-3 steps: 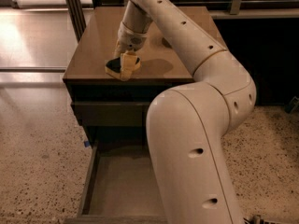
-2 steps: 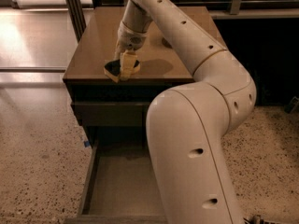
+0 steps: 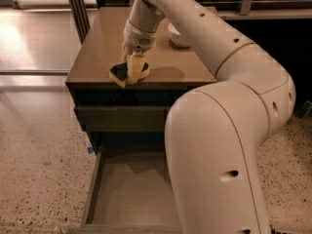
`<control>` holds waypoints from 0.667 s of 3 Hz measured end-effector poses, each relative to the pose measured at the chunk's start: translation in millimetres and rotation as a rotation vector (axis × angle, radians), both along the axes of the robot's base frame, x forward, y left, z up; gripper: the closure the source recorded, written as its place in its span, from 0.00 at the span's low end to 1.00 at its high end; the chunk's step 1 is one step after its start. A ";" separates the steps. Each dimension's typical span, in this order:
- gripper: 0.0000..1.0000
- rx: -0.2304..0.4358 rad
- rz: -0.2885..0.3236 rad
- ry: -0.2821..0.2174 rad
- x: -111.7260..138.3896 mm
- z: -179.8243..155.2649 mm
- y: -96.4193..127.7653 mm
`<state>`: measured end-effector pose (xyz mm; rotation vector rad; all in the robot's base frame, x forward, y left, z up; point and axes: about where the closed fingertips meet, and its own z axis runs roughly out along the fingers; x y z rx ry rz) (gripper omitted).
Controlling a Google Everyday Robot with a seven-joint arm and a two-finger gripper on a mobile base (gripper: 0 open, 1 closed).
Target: Place sponge into middle drawer
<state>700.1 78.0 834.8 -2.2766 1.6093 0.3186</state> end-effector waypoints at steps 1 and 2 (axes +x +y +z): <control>1.00 0.032 0.009 0.018 -4.7 0.6 -2.2; 1.00 0.095 0.009 0.034 -34.2 19.6 -21.1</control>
Offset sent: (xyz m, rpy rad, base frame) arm -0.1014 -0.0626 0.0414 0.1476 0.0849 0.0146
